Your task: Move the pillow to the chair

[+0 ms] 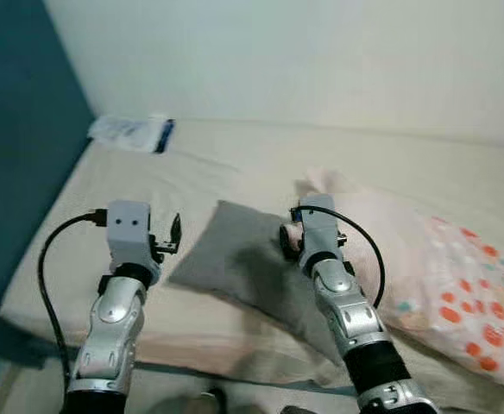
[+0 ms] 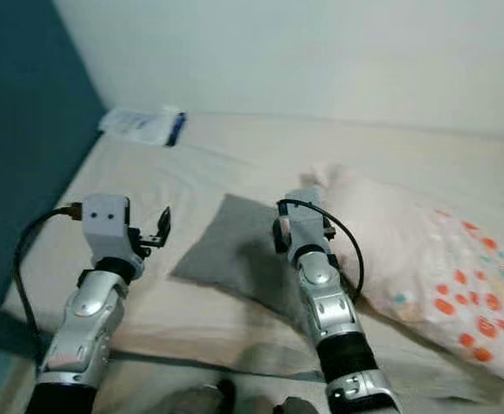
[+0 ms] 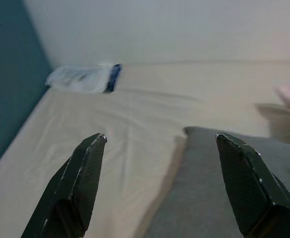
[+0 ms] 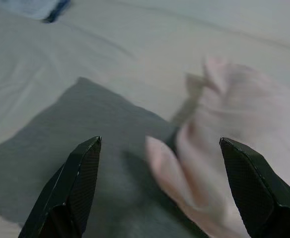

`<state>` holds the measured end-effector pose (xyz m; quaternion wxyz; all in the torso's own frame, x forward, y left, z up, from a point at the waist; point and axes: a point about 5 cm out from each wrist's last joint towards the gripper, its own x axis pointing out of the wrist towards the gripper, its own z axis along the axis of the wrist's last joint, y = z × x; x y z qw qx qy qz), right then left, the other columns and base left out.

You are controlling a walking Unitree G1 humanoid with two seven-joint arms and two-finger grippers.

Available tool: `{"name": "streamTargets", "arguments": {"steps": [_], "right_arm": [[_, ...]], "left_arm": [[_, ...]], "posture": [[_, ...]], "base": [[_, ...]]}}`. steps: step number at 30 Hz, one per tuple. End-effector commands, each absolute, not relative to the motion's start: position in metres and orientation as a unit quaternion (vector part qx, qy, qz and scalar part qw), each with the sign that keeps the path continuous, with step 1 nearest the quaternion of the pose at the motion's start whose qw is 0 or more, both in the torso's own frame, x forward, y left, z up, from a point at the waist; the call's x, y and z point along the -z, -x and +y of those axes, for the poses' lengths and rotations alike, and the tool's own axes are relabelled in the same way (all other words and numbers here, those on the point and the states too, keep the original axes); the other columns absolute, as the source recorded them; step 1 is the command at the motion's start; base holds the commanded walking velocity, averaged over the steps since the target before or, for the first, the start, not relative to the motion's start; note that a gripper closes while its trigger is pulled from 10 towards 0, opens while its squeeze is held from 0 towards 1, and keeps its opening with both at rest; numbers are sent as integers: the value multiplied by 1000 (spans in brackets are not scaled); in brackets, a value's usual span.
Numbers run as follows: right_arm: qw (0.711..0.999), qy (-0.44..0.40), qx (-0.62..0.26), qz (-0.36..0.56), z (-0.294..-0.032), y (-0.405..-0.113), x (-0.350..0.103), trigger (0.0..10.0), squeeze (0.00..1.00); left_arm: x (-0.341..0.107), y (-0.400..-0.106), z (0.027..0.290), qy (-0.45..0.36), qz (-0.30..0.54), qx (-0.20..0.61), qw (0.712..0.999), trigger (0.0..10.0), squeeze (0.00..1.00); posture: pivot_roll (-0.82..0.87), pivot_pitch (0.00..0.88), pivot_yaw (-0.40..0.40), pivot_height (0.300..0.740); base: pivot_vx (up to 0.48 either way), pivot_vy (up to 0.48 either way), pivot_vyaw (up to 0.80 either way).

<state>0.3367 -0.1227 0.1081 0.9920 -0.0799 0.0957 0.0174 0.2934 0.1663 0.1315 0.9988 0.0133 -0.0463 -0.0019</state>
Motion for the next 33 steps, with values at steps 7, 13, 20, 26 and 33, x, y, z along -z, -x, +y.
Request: {"name": "streamTargets", "arguments": {"steps": [7, 13, 20, 26, 33], "right_arm": [[992, 60, -11, 113, -127, -333, -99, 10000, 0], [992, 59, -11, 112, -127, -333, -99, 10000, 0], [992, 58, -10, 112, -127, -333, -99, 10000, 0], [992, 56, -10, 112, -127, -333, -100, 10000, 0], [992, 54, -9, 111, -127, -333, -100, 10000, 0]], "left_arm": [[-126, -292, 165, -15, -31, 9, 999, 10000, 0], [-126, -293, 166, -12, -30, 6, 999, 10000, 0], [-125, -293, 166, -11, -29, 6, 999, 10000, 0], [-126, -293, 167, -9, -28, 4, 1000, 10000, 0], [-125, -293, 167, -3, -22, 9, 1000, 10000, 0]], "posture": [[27, 154, -28, 731], [29, 149, -26, 731], [28, 151, -27, 731], [29, 153, -27, 731], [29, 155, -26, 731]], "base": [[0, -103, 0], [0, -480, 0], [0, -480, 0], [0, -480, 0], [0, -480, 0]]}}
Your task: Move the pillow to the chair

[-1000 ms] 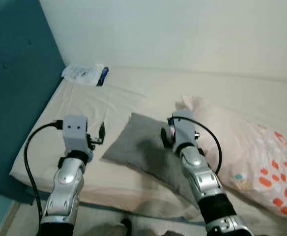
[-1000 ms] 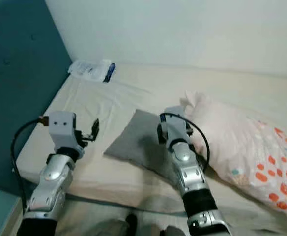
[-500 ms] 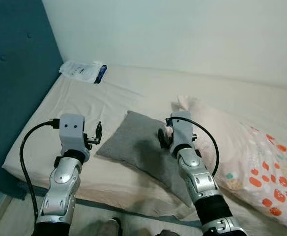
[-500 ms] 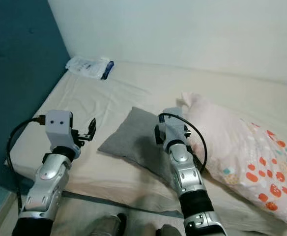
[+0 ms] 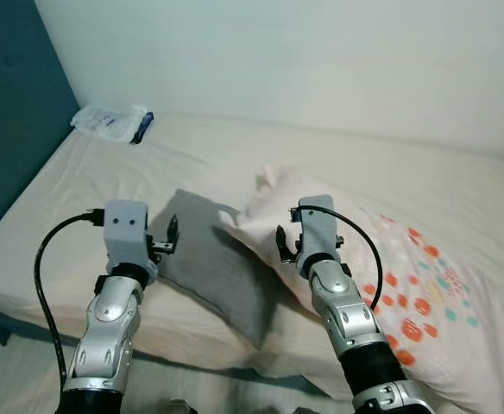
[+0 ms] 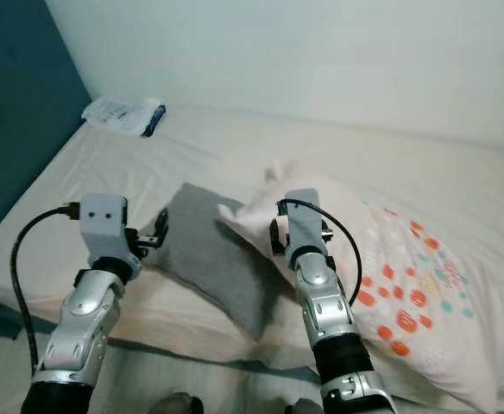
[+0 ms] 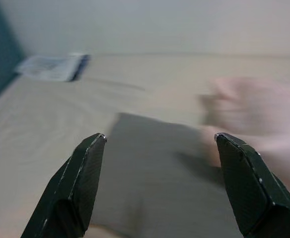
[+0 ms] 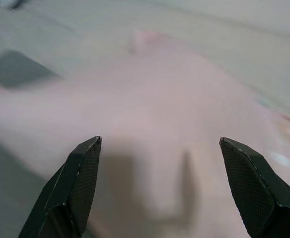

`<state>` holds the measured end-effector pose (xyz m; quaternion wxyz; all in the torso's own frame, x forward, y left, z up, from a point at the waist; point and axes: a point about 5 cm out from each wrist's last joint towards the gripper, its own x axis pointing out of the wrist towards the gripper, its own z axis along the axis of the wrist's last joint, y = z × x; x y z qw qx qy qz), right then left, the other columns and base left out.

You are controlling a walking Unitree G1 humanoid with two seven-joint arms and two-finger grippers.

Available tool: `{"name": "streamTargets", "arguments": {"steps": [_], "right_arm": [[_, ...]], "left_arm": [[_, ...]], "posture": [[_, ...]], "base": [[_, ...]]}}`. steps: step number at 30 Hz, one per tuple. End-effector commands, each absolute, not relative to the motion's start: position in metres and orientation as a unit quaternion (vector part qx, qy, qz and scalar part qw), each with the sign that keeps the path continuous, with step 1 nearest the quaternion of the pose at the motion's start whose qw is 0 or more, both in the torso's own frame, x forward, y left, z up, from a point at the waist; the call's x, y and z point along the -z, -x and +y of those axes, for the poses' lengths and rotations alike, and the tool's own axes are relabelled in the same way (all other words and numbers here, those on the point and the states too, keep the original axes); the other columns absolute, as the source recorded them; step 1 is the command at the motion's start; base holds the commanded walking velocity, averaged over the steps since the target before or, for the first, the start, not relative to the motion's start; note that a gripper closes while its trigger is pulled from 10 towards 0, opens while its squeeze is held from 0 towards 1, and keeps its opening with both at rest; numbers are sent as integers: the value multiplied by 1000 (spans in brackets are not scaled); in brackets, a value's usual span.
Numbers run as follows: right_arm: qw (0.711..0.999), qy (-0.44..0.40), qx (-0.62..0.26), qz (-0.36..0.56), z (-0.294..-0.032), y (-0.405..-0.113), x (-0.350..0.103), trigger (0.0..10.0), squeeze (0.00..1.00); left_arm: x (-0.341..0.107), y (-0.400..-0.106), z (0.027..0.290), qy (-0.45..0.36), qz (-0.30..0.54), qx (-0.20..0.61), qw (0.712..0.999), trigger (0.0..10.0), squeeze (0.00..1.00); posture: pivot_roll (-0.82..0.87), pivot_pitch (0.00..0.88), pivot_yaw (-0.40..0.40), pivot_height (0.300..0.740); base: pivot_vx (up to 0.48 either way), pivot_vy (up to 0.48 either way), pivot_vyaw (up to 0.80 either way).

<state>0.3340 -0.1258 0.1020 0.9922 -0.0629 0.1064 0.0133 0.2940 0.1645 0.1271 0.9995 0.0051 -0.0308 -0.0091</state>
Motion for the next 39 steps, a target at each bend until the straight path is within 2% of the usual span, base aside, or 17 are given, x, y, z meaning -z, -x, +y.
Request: {"name": "streamTargets", "arguments": {"steps": [1, 5, 10, 23, 39], "right_arm": [[992, 54, -9, 111, -127, -333, -100, 10000, 0], [993, 52, -8, 110, -127, -333, -100, 10000, 0], [993, 48, -6, 107, -128, -333, -101, 10000, 0], [993, 46, -6, 105, -127, -333, -102, 10000, 0], [993, 44, -7, 106, -127, -332, -101, 10000, 0]], "left_arm": [[-125, -293, 167, -3, -22, 9, 1000, 10000, 0], [-123, -293, 165, 8, -14, 24, 1000, 10000, 0], [-112, -295, 162, 9, 31, 36, 999, 10000, 0], [-110, -296, 162, 10, 40, 38, 998, 10000, 0], [-118, -295, 164, 2, 16, 30, 999, 10000, 0]], "posture": [[29, 155, -26, 731], [27, 158, -26, 731], [27, 160, -25, 731], [28, 163, -23, 731], [31, 165, -24, 731]], "base": [[0, -480, 0], [0, -405, 0], [0, 471, 0], [0, 480, 0], [0, 0, 0]]}}
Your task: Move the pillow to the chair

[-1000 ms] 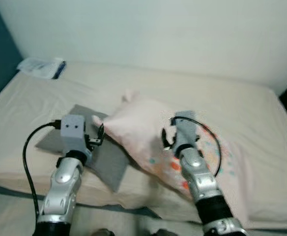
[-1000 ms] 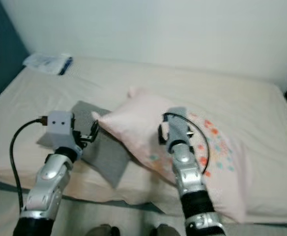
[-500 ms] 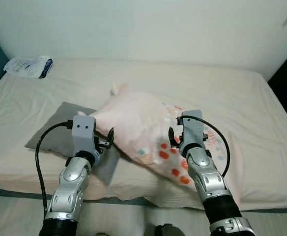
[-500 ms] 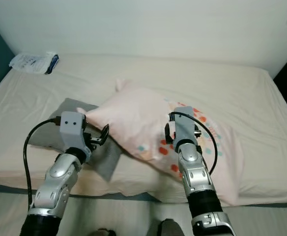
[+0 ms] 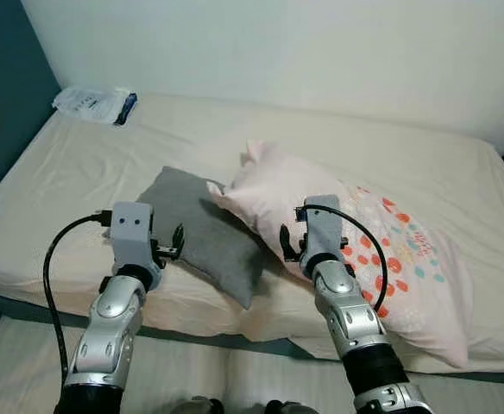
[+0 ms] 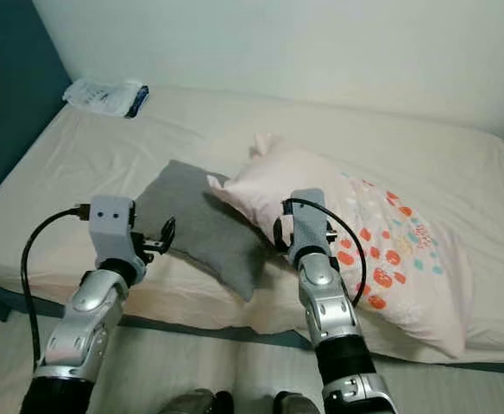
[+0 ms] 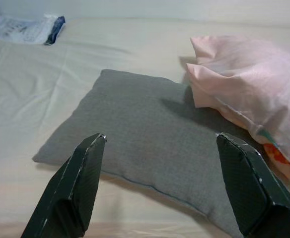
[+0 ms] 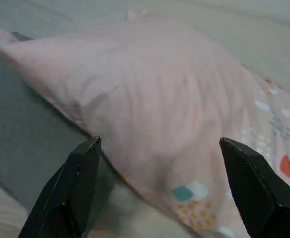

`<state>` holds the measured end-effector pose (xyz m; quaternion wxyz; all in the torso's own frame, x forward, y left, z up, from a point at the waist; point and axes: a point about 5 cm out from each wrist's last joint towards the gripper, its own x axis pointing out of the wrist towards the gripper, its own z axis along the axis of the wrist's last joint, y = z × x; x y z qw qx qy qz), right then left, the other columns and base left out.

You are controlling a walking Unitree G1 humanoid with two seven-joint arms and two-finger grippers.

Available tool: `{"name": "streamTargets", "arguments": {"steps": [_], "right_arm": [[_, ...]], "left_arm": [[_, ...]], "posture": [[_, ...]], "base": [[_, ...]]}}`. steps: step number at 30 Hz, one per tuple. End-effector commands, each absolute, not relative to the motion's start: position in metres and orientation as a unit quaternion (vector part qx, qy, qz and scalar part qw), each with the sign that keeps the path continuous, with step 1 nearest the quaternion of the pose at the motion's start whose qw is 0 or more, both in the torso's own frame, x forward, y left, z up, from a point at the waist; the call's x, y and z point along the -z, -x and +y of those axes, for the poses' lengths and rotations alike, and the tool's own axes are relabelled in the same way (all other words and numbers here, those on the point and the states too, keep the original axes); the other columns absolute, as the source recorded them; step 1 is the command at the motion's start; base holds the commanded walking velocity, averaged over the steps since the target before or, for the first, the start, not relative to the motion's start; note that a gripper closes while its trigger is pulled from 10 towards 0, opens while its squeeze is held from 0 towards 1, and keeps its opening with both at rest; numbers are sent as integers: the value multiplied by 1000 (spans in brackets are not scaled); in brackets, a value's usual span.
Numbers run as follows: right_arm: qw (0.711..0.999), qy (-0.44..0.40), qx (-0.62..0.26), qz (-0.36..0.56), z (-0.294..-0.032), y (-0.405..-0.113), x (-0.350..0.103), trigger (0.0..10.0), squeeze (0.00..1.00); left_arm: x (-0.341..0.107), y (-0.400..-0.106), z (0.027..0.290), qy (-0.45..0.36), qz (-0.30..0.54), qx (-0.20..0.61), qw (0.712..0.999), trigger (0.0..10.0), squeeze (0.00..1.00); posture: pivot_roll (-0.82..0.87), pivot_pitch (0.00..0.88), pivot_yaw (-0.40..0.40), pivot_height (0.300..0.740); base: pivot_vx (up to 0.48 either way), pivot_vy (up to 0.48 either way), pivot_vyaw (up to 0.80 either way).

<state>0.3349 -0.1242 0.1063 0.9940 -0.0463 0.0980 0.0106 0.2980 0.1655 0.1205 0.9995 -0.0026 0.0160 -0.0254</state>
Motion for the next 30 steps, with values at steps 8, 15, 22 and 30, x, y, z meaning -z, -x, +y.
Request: {"name": "streamTargets", "arguments": {"steps": [8, 15, 22, 30], "right_arm": [[993, 42, -7, 106, -127, -333, -101, 10000, 0], [993, 42, -7, 106, -127, -333, -101, 10000, 0], [993, 44, -8, 106, -127, -333, -101, 10000, 0], [993, 46, -7, 106, -127, -335, -102, 10000, 0]], "left_arm": [[-118, -295, 157, -19, 18, 52, 998, 10000, 0], [-117, -295, 159, -13, 20, 44, 999, 10000, 0], [-116, -295, 160, -15, 20, 43, 999, 10000, 0], [-117, -298, 159, -19, 17, 46, 999, 10000, 0]], "posture": [[31, 163, -23, 731], [33, 164, -22, 731], [33, 160, -20, 731], [28, 156, -22, 731]], "base": [[0, -231, 0], [0, -274, 0], [0, 0, 0], [0, 0, 0]]}}
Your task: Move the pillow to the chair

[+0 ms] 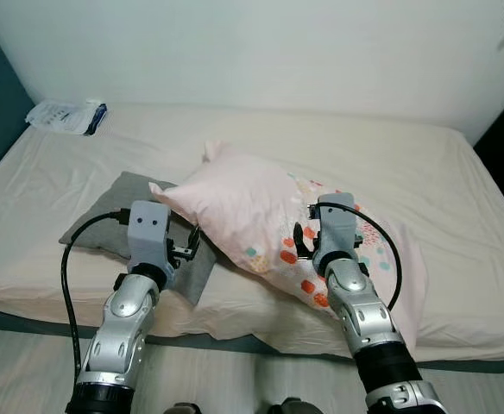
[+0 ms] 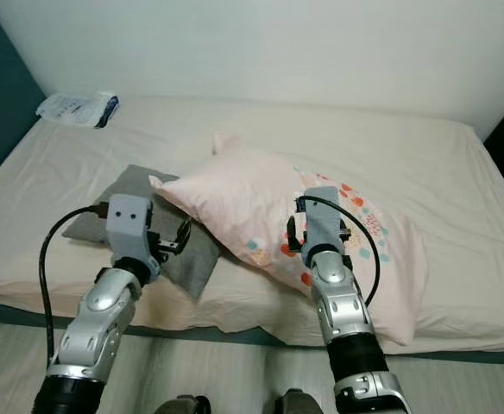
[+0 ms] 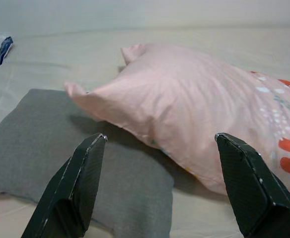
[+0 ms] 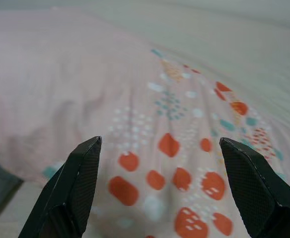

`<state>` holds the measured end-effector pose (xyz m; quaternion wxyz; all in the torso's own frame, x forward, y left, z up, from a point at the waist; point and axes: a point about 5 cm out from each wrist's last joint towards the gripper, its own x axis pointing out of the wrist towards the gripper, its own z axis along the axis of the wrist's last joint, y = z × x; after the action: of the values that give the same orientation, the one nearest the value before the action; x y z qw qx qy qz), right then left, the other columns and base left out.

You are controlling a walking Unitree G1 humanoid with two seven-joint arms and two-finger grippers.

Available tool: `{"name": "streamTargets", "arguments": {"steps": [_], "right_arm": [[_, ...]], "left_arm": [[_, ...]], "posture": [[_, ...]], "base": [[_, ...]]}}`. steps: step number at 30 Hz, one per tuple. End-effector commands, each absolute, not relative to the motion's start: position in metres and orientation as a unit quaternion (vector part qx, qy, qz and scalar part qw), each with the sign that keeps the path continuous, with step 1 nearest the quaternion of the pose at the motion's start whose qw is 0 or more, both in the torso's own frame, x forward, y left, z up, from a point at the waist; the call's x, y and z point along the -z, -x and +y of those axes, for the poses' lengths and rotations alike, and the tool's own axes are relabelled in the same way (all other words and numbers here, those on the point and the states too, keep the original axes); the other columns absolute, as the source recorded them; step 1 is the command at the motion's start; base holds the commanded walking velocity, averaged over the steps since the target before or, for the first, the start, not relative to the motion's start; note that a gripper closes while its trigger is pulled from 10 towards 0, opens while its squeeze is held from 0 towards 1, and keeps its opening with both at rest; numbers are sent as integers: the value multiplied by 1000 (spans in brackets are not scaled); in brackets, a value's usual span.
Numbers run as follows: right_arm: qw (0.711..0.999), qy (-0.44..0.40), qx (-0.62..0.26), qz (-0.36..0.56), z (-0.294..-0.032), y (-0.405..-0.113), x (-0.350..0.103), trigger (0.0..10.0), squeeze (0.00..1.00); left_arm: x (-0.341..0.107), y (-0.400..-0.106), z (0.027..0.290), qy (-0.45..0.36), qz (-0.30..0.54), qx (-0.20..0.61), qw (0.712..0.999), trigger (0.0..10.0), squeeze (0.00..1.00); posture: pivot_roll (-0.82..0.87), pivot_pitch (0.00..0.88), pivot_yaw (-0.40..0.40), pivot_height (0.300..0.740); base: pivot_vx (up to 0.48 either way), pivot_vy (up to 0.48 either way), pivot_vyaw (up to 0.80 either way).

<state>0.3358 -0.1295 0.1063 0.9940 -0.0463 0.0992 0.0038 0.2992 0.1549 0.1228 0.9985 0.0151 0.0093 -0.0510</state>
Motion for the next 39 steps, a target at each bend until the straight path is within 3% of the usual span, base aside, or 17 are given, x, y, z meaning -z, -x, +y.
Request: {"name": "streamTargets", "arguments": {"steps": [1, 13, 17, 33, 39], "right_arm": [[993, 47, -7, 105, -127, -335, -102, 10000, 0], [997, 58, 20, 54, -145, -359, -137, 10000, 0], [998, 27, 20, 54, -151, -364, -142, 10000, 0], [996, 19, -4, 83, -139, -366, -131, 10000, 0], [997, 16, -2, 81, -143, -364, -131, 10000, 0]], "left_arm": [[-119, -298, 158, -17, 12, 46, 999, 10000, 0], [-133, -306, 160, -11, -23, 55, 998, 10000, 0], [-135, -311, 159, -28, -37, 47, 998, 10000, 0], [-130, -310, 164, -27, -9, 46, 999, 10000, 0], [-129, -314, 149, -32, -8, 65, 997, 10000, 0]], "posture": [[28, 157, -22, 731], [9, 136, -31, 731], [12, 124, -53, 731], [10, 113, -44, 731], [-8, 127, -42, 731]], "base": [[0, 0, 0], [0, 0, 0], [0, 0, 0], [0, 0, 0], [0, 0, 0]]}}
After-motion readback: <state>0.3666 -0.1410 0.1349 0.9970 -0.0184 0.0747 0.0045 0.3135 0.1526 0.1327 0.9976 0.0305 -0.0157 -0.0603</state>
